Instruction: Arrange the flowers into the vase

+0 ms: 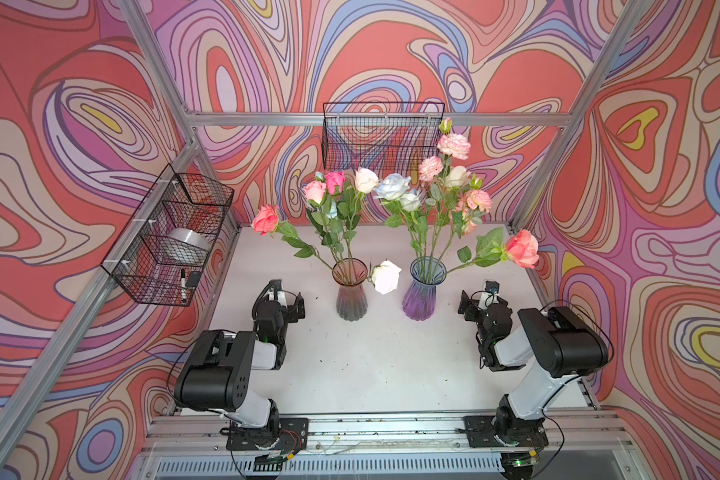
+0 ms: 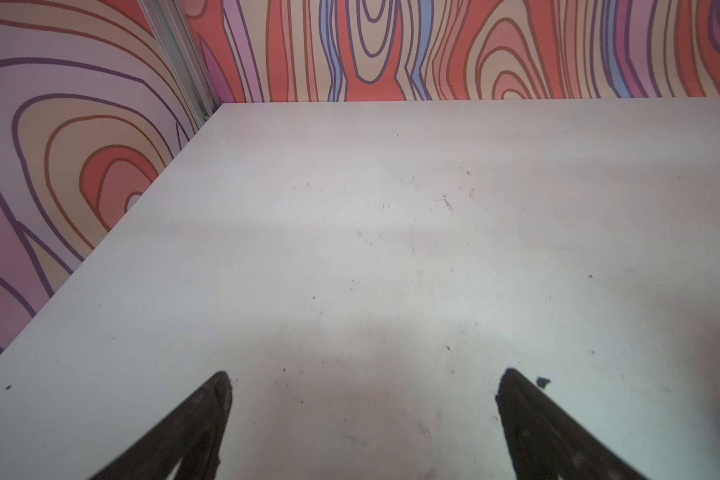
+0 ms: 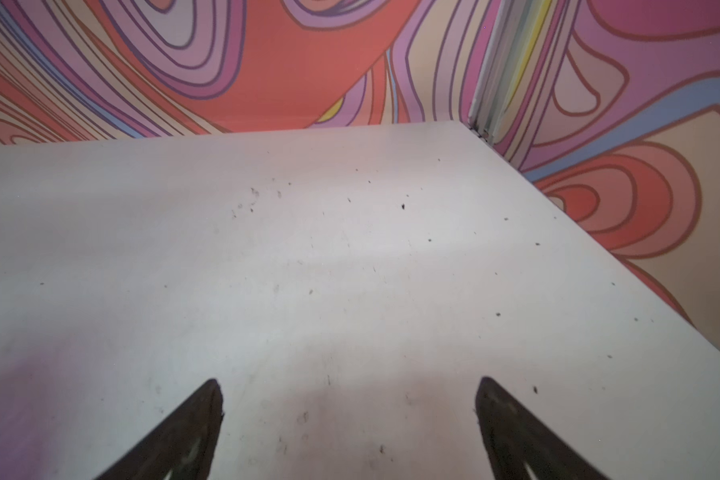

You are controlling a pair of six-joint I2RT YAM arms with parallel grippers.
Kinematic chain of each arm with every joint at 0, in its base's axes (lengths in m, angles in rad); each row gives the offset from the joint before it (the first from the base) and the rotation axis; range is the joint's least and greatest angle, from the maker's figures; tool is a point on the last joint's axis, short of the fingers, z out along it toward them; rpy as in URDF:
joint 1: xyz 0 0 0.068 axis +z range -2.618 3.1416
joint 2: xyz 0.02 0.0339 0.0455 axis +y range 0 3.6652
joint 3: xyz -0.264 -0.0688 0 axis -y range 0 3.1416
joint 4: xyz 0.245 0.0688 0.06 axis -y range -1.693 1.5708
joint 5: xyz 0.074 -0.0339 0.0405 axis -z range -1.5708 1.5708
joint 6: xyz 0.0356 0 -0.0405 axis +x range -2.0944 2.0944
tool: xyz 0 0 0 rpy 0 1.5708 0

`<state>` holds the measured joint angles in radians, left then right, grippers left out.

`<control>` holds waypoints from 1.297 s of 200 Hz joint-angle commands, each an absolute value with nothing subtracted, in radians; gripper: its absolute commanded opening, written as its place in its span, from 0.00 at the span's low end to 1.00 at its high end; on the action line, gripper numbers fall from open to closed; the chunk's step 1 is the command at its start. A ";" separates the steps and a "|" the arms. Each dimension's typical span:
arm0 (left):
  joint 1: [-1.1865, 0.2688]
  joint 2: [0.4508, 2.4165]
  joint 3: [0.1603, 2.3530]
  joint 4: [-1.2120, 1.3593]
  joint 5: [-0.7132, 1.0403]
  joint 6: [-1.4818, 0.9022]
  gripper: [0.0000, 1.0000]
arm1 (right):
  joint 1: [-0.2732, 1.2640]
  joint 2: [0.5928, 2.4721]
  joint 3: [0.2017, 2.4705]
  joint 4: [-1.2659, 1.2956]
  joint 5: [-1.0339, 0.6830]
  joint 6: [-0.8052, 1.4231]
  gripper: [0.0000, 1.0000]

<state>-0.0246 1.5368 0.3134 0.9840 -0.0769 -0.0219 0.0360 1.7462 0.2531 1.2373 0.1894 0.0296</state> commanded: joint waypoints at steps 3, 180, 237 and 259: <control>-0.009 1.555 0.357 0.948 -0.094 -0.031 1.00 | 0.035 1.716 0.356 1.178 0.269 0.065 0.98; -0.012 1.538 0.367 0.899 -0.090 -0.034 1.00 | 0.032 1.713 0.453 0.996 0.257 0.052 0.98; -0.011 1.537 0.367 0.899 -0.090 -0.034 1.00 | 0.032 1.712 0.451 0.996 0.256 0.053 0.98; -0.011 1.538 0.367 0.899 -0.091 -0.034 1.00 | 0.032 1.712 0.451 0.996 0.255 0.053 0.98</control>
